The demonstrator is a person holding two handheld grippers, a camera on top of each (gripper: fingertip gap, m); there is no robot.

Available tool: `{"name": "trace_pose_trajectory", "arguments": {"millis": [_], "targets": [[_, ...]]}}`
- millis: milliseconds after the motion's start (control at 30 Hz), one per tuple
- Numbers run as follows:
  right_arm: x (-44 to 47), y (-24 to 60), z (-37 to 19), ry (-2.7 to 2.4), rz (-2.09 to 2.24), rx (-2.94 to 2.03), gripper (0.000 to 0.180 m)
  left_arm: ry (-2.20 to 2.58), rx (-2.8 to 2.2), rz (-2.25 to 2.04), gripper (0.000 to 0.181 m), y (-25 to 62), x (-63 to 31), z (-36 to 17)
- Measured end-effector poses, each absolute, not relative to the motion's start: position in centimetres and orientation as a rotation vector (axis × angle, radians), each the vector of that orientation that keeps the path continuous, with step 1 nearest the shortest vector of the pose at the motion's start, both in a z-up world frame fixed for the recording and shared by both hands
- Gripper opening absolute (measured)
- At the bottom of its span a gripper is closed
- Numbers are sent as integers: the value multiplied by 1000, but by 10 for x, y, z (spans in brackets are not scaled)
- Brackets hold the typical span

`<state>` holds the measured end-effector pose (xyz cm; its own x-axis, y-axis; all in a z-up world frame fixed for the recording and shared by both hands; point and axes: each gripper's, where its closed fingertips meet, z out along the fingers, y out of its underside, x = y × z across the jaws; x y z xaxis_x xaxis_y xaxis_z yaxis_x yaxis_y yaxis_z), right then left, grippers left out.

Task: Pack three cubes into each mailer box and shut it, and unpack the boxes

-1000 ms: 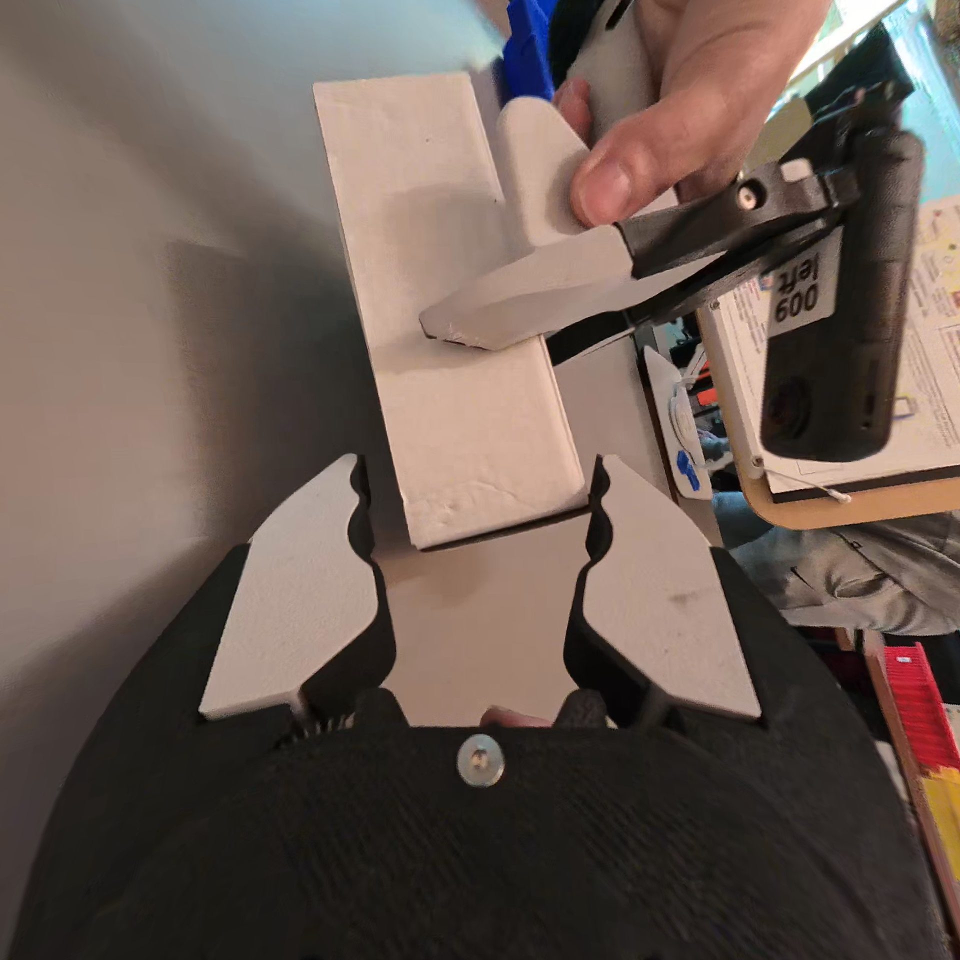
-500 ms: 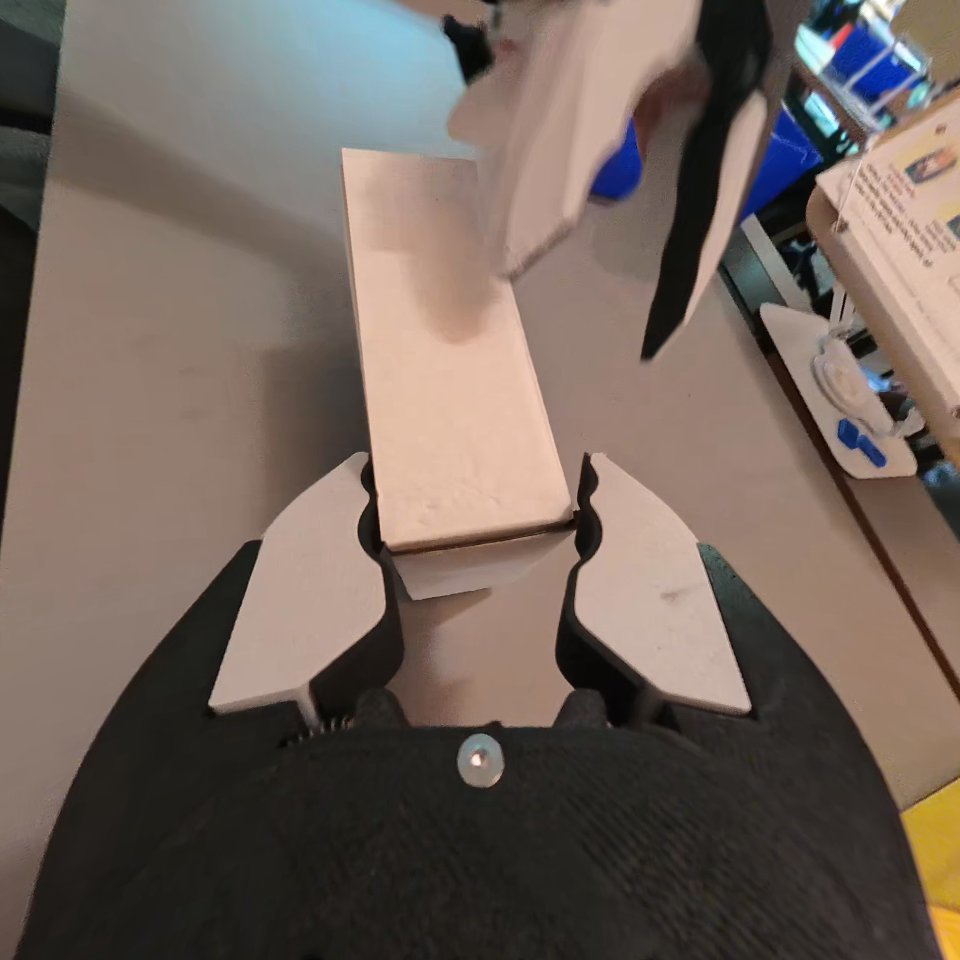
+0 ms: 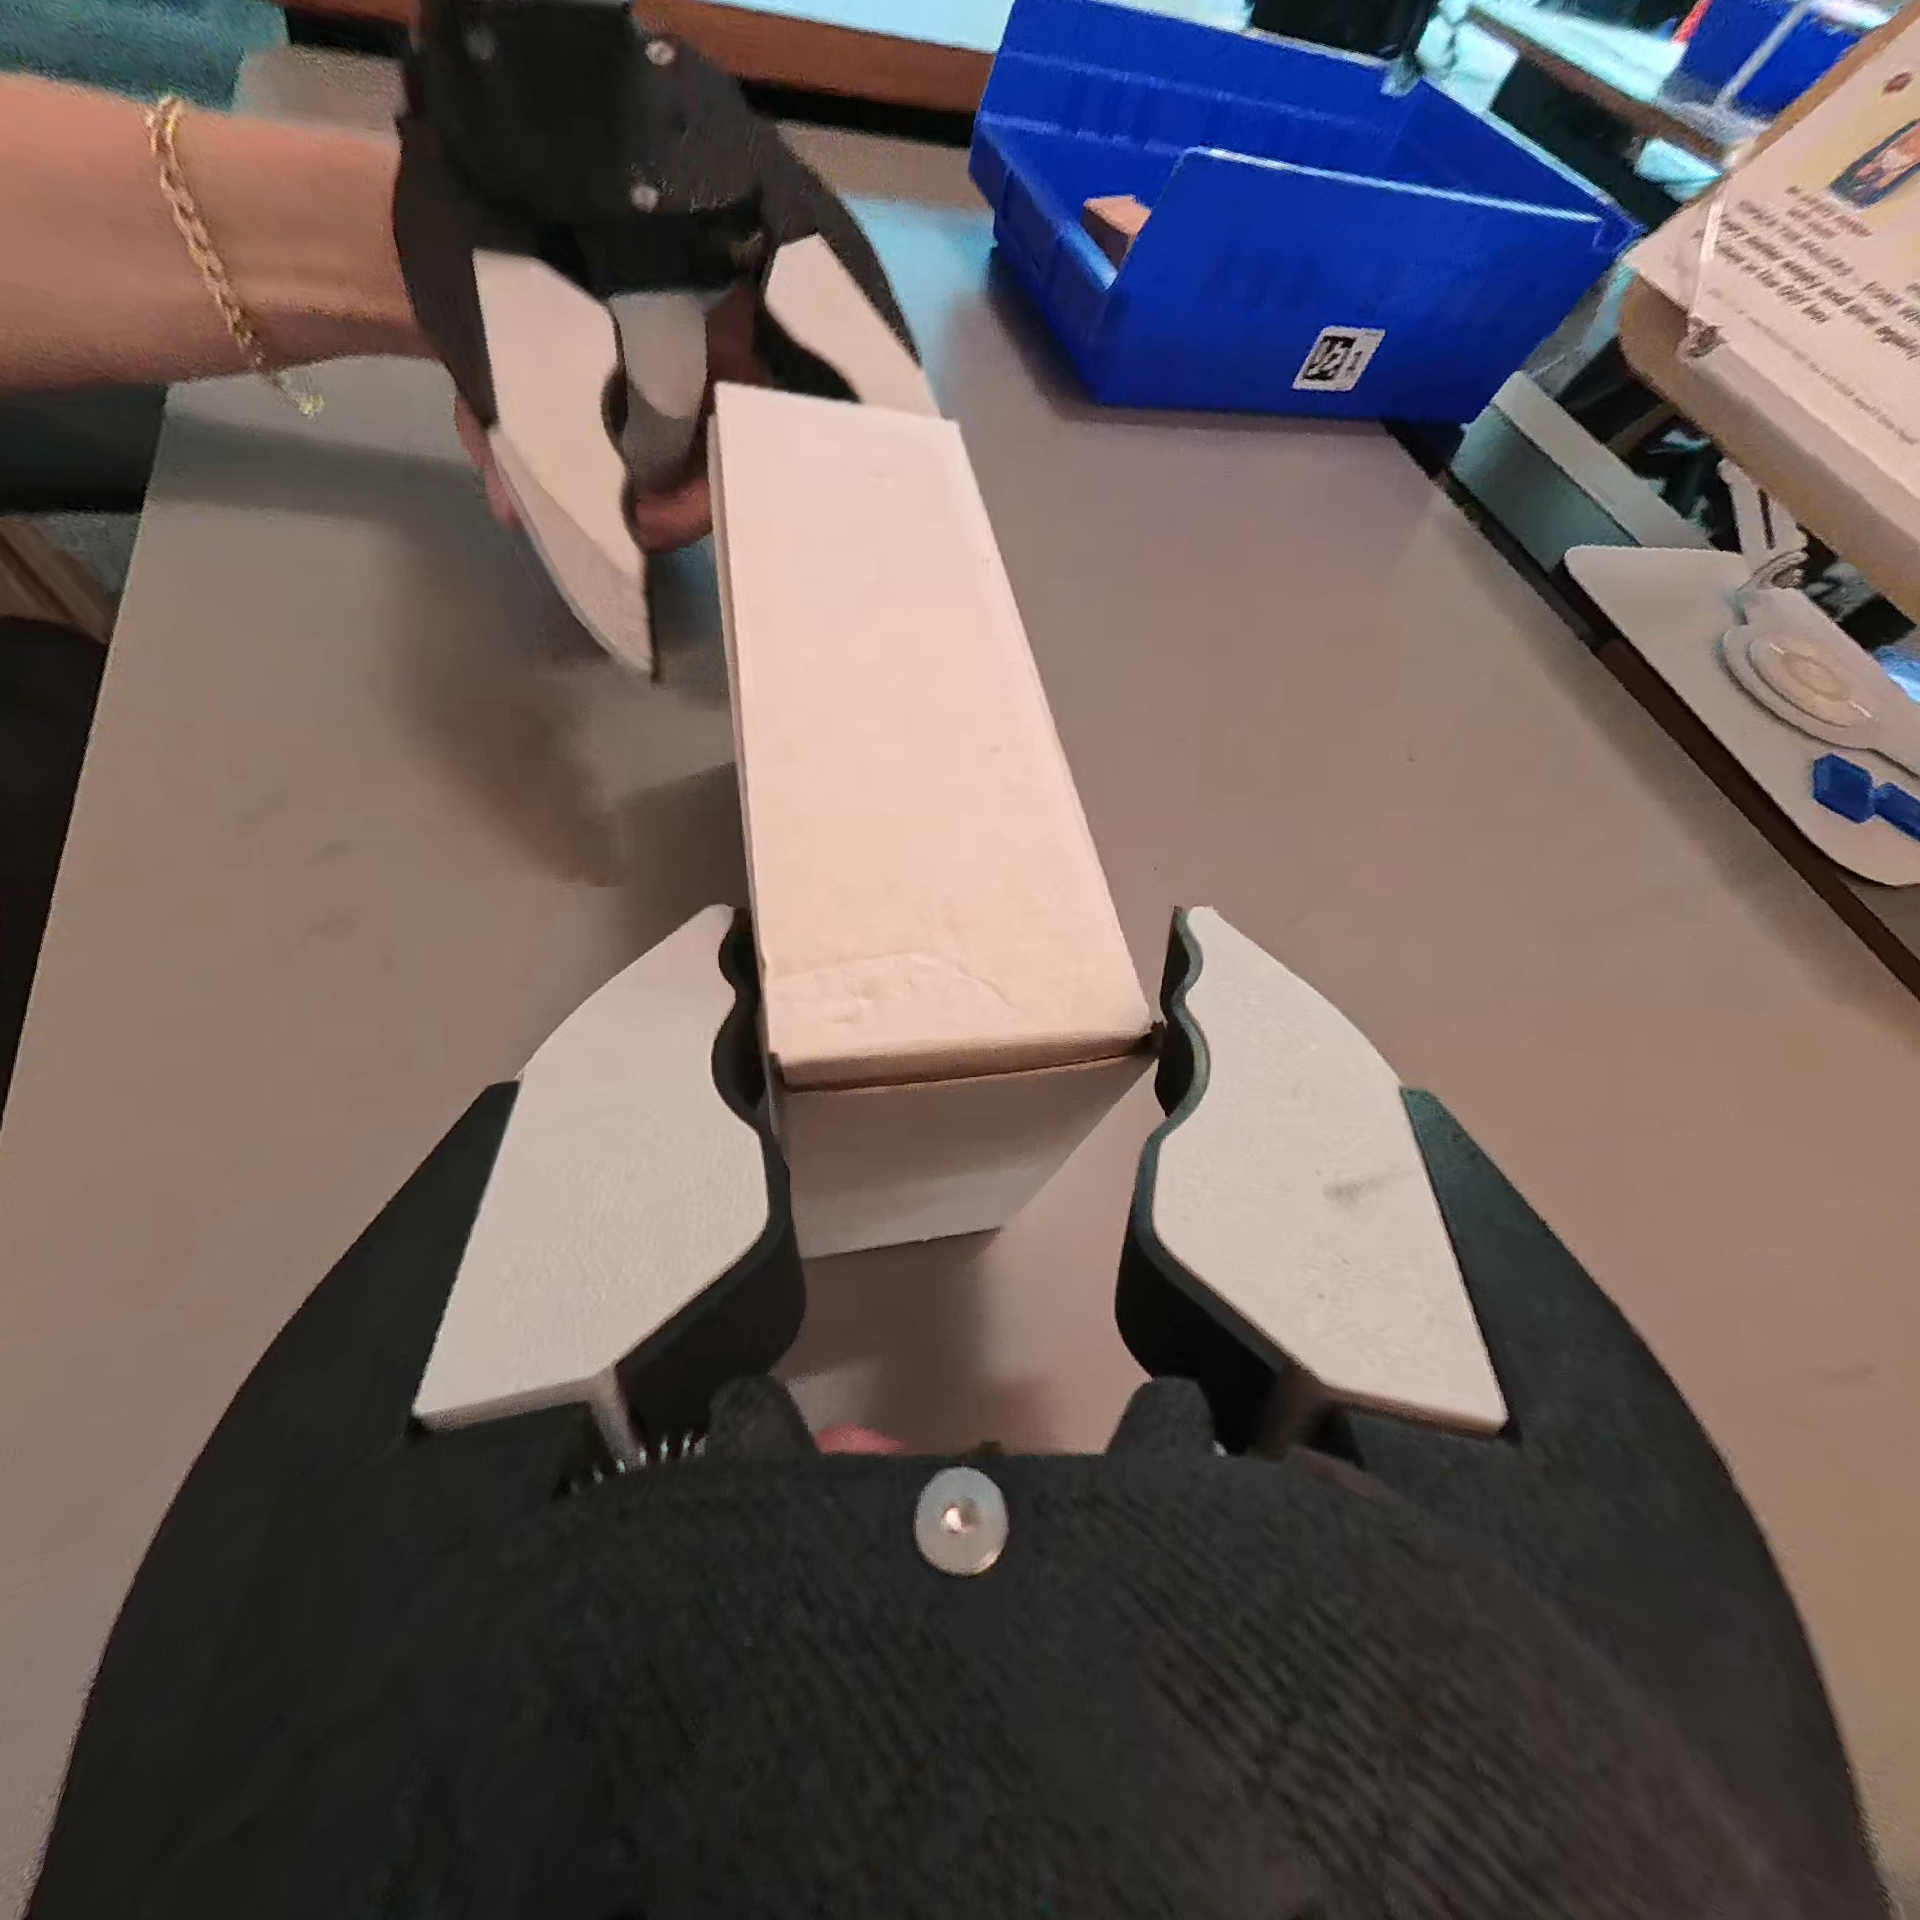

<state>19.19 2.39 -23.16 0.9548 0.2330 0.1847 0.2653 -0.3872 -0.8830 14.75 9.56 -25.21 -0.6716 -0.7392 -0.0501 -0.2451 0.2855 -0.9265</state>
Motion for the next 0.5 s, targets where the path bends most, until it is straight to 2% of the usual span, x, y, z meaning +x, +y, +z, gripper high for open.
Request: {"name": "trace_pose_trajectory", "arguments": {"millis": [33, 267, 333, 400, 500], "targets": [[194, 24, -233, -327, -49, -1968, 78, 2081, -874, -1346, 66, 97, 150, -254], [196, 18, -240, -152, 54, -1845, 73, 2083, -916, -1379, 64, 95, 151, -255], [196, 19, -241, -170, 41, -1847, 73, 2073, -948, -1381, 66, 95, 149, -255], [194, 20, -241, -181, 62, -1850, 72, 2001, -991, -1356, 78, 101, 150, -246], [194, 20, -242, -177, 70, -1854, 72, 1866, -853, -1220, 75, 107, 142, -214]]}}
